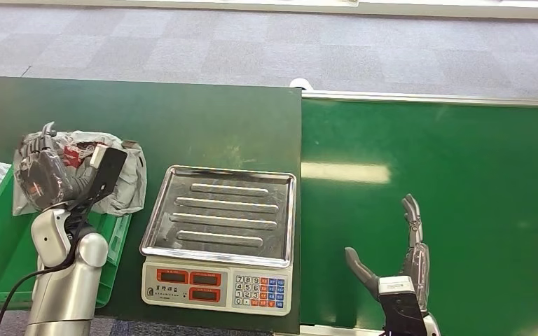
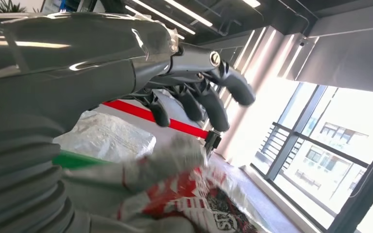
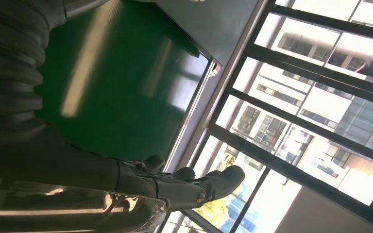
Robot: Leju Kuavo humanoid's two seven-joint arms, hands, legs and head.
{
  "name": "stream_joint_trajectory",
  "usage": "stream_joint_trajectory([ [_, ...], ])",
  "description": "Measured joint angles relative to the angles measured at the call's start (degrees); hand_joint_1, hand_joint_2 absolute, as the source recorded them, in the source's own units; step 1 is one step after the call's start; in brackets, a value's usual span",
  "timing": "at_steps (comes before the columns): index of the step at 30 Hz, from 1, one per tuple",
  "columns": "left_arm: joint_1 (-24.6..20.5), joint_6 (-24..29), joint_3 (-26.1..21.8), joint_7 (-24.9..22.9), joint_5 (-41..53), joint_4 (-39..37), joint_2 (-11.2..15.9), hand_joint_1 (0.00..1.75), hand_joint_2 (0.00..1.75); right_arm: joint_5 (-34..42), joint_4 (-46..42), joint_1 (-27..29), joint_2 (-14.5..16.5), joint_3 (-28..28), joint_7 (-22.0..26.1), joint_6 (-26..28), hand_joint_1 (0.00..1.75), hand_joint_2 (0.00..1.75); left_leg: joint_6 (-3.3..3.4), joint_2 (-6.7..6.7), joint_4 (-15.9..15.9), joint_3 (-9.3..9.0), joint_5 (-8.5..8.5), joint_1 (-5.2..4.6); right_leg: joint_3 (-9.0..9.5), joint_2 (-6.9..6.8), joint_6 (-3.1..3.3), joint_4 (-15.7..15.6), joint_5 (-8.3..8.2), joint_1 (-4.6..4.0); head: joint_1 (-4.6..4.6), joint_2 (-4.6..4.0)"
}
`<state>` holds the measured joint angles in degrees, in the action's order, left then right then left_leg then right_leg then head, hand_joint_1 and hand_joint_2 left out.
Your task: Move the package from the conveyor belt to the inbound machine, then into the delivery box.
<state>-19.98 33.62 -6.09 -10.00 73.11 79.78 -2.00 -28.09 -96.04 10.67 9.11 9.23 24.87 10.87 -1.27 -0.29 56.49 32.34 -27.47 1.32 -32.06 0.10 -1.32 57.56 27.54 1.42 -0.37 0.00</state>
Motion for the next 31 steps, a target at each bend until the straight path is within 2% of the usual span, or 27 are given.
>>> stream_joint_trajectory([
  [12,0.3,2.9,-0.2,3.8,-5.9,0.2,-0.4,0.0,1.75,-0.2,0.0,0.0,0.0,0.6,-0.9,0.4,0.0,1.75,0.0,0.0,0.0,0.0,0.0,0.0,0.0,0.0,0.0,0.0,0.0,0.0,0.01,0.0],
  [14,0.6,4.3,-0.1,6.6,-8.8,0.8,-0.5,0.0,1.75,-0.2,0.0,0.1,0.0,0.6,-1.0,0.6,0.0,1.75,0.0,0.0,0.0,0.0,0.0,0.0,-0.01,0.0,0.0,0.0,0.0,0.0,0.01,0.0],
  [18,1.7,5.4,1.9,17.6,-23.3,3.9,-0.9,0.0,1.75,0.2,0.0,0.3,-0.2,0.9,-0.9,1.2,0.0,1.75,0.0,-0.02,0.0,0.01,0.0,0.0,-0.01,0.0,0.0,0.0,0.0,0.0,0.0,0.0],
  [20,2.2,5.2,3.4,20.8,-27.7,5.6,-1.2,0.0,1.75,0.3,0.0,0.5,-0.2,0.9,-0.8,1.4,0.0,1.75,0.0,-0.01,0.0,0.01,0.0,0.0,0.0,0.0,0.0,0.0,0.0,0.01,0.01,0.0],
  [31,3.1,5.1,5.9,22.0,-29.6,8.9,-1.9,0.0,1.75,0.4,0.0,0.7,-0.6,1.0,-0.7,1.4,0.0,1.75,0.0,-0.01,0.0,0.0,0.0,0.01,0.0,0.0,0.0,0.0,0.0,-0.01,0.0,0.0],
])
